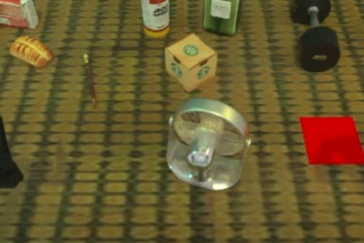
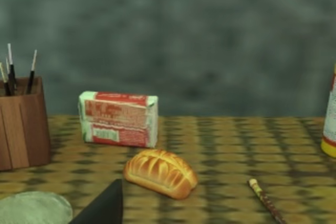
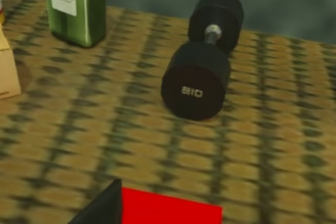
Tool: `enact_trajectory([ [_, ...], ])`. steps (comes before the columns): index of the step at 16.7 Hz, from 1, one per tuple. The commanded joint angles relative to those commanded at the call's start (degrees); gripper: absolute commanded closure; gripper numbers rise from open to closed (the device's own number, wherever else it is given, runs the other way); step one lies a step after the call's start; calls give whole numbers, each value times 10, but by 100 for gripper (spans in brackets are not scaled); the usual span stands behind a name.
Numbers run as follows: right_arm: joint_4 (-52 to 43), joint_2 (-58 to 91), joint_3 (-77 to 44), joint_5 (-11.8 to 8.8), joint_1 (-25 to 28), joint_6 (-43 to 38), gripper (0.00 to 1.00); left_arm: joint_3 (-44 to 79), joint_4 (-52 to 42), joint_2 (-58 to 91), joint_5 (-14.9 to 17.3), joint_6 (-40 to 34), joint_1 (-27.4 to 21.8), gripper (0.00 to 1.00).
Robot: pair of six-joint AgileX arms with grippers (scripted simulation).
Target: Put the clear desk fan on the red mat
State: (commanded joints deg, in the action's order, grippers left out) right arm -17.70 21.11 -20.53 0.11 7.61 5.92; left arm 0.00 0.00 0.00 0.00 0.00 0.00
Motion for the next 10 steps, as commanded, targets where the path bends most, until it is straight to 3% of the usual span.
enact_trajectory([
  [10,-386,594,-611,0,184,126,0,0,0,0,0,0,0,0],
])
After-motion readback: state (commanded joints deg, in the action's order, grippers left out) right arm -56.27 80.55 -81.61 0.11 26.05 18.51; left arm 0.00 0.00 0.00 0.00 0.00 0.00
